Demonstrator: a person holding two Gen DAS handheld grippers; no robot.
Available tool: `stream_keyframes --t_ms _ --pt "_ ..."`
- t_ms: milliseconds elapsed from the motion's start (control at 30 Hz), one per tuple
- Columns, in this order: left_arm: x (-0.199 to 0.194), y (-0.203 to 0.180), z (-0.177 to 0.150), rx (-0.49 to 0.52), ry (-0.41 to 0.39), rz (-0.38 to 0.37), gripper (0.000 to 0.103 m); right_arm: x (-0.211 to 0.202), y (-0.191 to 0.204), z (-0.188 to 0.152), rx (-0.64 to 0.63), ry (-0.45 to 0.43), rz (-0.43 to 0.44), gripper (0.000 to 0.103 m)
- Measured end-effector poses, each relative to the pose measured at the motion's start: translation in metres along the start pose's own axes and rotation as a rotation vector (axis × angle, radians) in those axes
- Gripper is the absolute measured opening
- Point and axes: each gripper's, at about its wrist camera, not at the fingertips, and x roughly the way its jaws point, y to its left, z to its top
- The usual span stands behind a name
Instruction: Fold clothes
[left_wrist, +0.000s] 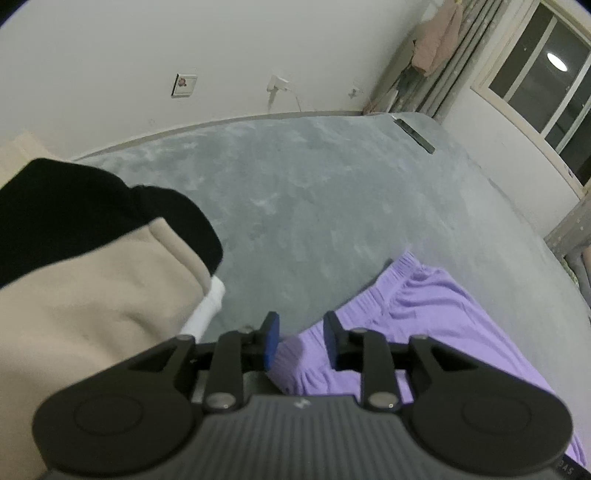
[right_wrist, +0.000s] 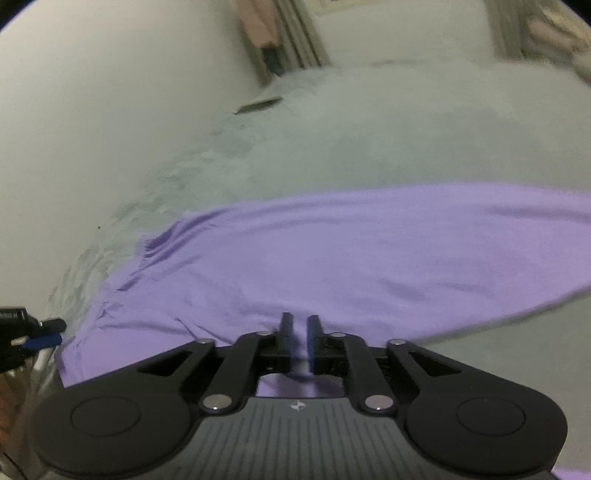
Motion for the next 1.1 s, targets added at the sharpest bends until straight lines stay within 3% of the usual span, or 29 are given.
stream_keyframes --t_ms 67,267,467,633,833,1100 --pt "0.001 0.002 -0.004 -0.002 0.009 0.007 0.027 0.003 0.015 0.005 -0.06 -0.007 0.008 0.029" --pt "0.012 0.002 -0.008 0.05 0.058 0.018 0.03 0.047 0.092 0.044 -0.322 -0.027 0.039 0.047" --pt "0.019 -0.015 -0.021 0.193 0.034 0.058 0.035 0.111 0.158 0.088 -0.446 -0.024 0.021 0.049" --pt "0.016 -0.026 -0.032 0.309 0.013 0.069 0.035 0.162 0.203 0.083 -0.574 -0.012 0.011 0.049" --pt "0.011 -0.038 -0.052 0.445 -0.017 0.081 0.035 0.185 0.205 0.063 -0.644 0.023 -0.057 0.047" --pt "0.007 -0.064 -0.074 0.572 -0.03 0.074 0.039 0.154 0.163 0.062 -0.54 -0.027 0.009 0.046"
